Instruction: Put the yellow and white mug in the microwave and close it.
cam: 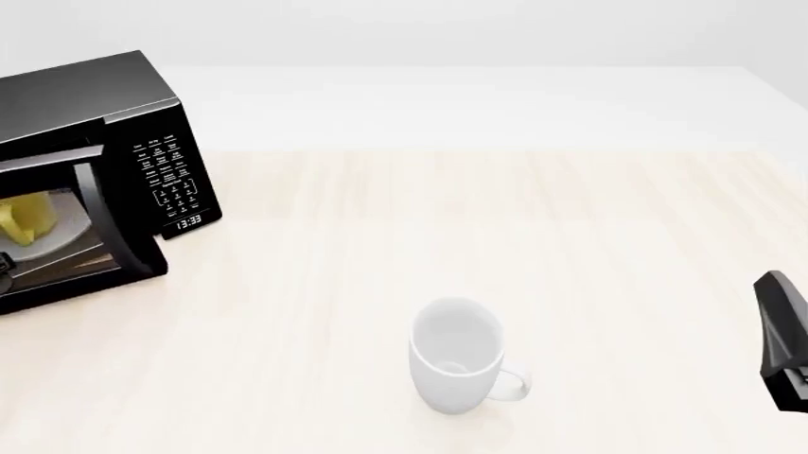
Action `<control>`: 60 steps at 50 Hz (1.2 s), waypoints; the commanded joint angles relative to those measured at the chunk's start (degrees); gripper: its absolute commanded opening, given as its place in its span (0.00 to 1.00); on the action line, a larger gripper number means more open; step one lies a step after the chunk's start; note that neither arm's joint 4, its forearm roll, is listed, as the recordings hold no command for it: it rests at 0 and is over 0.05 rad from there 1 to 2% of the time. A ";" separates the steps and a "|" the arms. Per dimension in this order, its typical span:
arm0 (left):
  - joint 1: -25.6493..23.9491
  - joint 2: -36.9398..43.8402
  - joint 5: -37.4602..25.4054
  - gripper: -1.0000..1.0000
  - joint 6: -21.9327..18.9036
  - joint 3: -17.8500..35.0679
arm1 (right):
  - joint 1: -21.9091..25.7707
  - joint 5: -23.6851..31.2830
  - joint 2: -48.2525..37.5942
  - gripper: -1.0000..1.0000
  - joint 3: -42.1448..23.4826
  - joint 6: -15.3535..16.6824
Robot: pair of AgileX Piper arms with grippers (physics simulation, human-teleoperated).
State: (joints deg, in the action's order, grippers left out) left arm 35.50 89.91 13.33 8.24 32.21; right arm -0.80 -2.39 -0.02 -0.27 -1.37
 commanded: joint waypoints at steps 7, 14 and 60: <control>-0.50 1.74 0.07 1.00 -0.14 3.52 | -0.01 -0.03 0.00 1.00 0.00 -0.02; -0.74 3.01 -0.09 1.00 0.19 4.84 | -0.01 -0.05 0.00 1.00 0.00 -0.02; 0.15 8.65 -0.84 1.00 3.35 10.45 | -0.02 -0.09 0.00 1.00 0.00 0.01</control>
State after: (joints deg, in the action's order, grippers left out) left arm 35.32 94.87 11.94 10.53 39.39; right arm -0.82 -2.46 -0.02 -0.27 -1.35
